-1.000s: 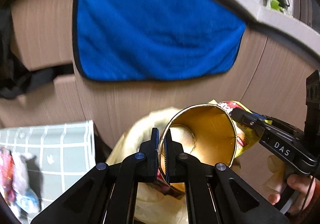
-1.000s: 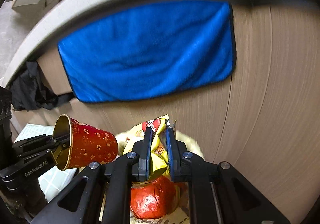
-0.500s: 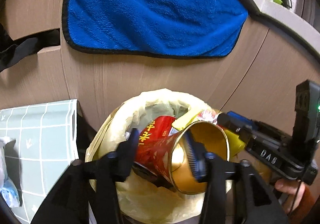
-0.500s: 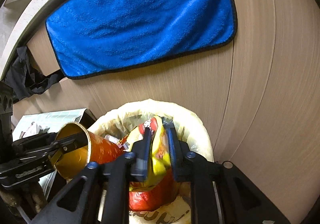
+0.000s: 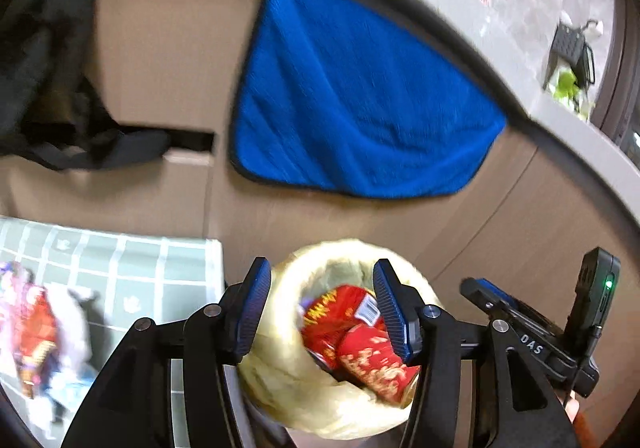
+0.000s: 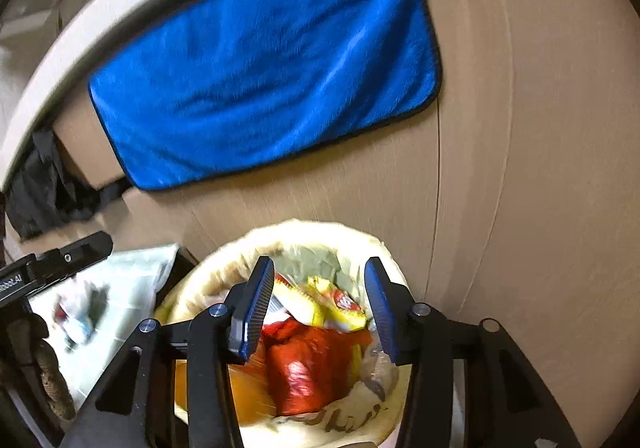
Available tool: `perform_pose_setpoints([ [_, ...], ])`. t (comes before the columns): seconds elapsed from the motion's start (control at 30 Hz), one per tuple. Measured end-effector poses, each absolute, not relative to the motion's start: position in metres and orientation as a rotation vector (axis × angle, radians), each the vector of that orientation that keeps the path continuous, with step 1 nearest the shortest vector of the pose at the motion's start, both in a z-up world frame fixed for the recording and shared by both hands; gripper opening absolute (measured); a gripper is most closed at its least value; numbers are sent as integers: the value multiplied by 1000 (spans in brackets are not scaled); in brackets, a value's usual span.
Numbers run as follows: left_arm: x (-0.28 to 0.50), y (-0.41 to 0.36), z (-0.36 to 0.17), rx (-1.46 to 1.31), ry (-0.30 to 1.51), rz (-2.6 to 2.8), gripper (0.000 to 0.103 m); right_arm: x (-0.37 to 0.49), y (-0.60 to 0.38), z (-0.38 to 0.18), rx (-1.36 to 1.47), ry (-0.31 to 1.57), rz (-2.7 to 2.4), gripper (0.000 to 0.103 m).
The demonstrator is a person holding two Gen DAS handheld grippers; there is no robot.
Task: Collect trash
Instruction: 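Bring both grippers back over the table toward the tissue pack and tissue bundle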
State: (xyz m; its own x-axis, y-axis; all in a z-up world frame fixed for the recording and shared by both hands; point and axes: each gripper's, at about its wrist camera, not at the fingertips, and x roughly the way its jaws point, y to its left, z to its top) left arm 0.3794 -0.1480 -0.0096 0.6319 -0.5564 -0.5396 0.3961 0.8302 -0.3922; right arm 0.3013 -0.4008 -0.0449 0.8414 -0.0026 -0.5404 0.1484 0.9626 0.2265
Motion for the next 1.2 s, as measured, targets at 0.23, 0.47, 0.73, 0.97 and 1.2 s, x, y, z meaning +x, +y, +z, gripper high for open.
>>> perform_pose_setpoints([
  [0.23, 355, -90, 8, -179, 614, -450, 57, 288, -370, -20, 217, 527, -48, 46],
  [0.47, 346, -16, 3, -208, 636, -333, 57, 295, -316, -12, 212, 512, 56, 46],
  [0.73, 339, 84, -8, -295, 633, -175, 59, 308, -245, -16, 159, 568, 176, 46],
  [0.97, 332, 135, -24, -333, 661, -139, 60, 322, -160, -31, 80, 656, 315, 46],
  [1.2, 330, 162, -39, -356, 706, -128, 60, 343, -92, -47, 26, 739, 443, 46],
])
